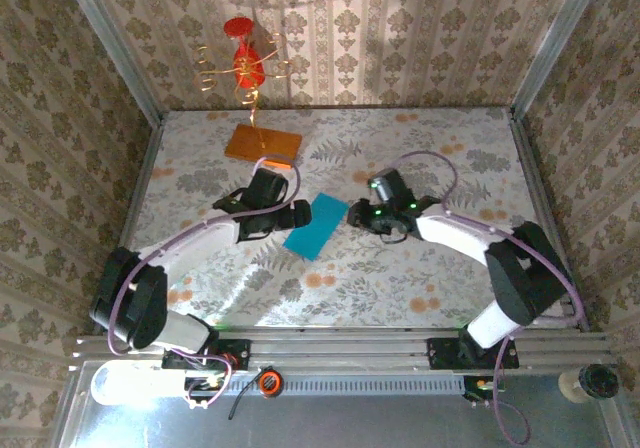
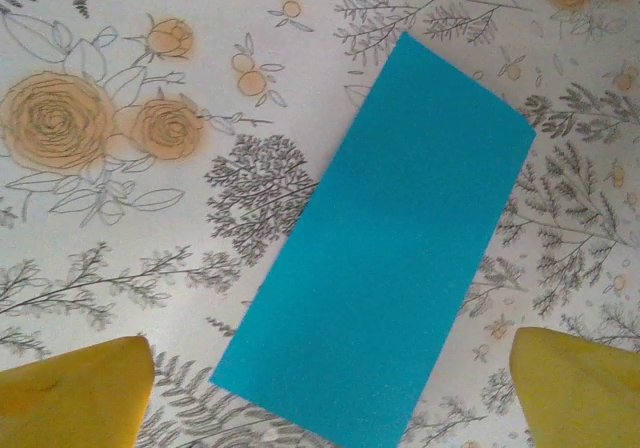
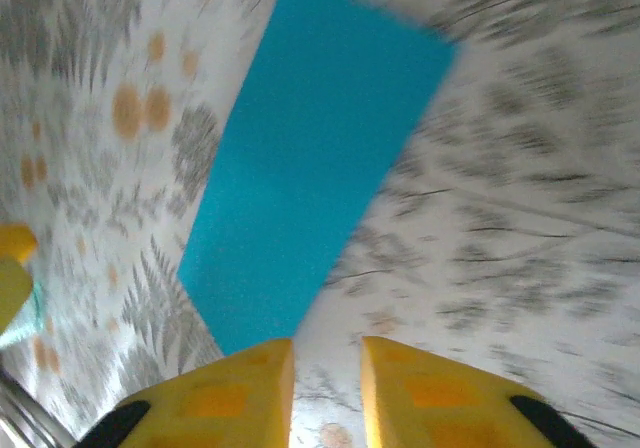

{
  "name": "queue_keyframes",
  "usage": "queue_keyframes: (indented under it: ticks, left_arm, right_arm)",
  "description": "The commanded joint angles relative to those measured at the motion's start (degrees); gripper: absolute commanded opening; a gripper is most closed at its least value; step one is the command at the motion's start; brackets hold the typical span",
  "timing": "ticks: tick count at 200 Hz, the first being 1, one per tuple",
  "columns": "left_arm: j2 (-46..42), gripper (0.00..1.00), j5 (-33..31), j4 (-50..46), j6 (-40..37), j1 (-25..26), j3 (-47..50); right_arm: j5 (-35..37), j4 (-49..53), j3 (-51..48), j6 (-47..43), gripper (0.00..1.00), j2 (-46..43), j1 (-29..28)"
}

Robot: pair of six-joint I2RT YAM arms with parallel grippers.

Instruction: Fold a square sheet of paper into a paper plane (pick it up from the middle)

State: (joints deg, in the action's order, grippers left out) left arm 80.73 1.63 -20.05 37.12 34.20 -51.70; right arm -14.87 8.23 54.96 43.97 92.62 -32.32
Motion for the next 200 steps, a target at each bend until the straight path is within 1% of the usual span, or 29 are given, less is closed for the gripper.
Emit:
queue_keyframes:
  ticks: [1, 11, 37, 65, 107, 138, 153, 174, 188, 200]
  left_arm:
    - [-3.7, 0.98, 2.3, 1.5, 0.7, -1.5, 2.0]
    - [-5.2, 1.00, 2.2, 1.6, 0.9, -2.5, 3.1]
    - [-8.7, 1.00, 2.7, 3.2, 1.6, -4.7, 6.4]
    - [-10.1, 1.00, 3.3, 3.1, 1.4, -6.1, 7.6]
    - [-9.9, 1.00, 3.8, 3.1, 1.1, -6.6, 7.5]
    - [-9.3, 1.00, 4.4, 3.5, 1.2, -6.7, 7.6]
    - [-9.1, 1.00, 4.9, 3.8, 1.3, -6.7, 7.9]
    - [-8.6, 1.00, 5.5, 4.3, 1.1, -6.8, 8.2]
    - [-8.1, 1.00, 5.8, 4.4, 1.0, -6.7, 8.2]
    - [-7.6, 1.00, 6.3, 4.6, 1.0, -6.8, 8.2]
  right_arm:
    - [1.7, 3.5, 5.5, -1.7, 0.19, 5.0, -4.2]
    - [2.2, 4.9, 8.2, -2.4, 0.18, 7.4, -5.7]
    - [2.5, 9.3, 14.0, -3.9, 0.17, 12.9, -8.3]
    - [-0.7, 13.8, 20.1, -6.1, 0.17, 18.8, -9.1]
    - [-0.9, 20.3, 26.4, -10.0, 0.17, 24.8, -9.7]
    - [0.5, 22.3, 26.5, -13.5, 0.16, 26.2, -9.5]
    - [1.6, 25.6, 25.4, -16.4, 0.17, 25.8, -8.9]
    - [1.1, 27.4, 22.4, -22.3, 0.17, 24.3, -7.2]
    - [-0.2, 29.3, 20.0, -28.8, 0.18, 22.4, -5.7]
    - [0.4, 30.3, 17.6, -33.0, 0.18, 20.1, -4.5]
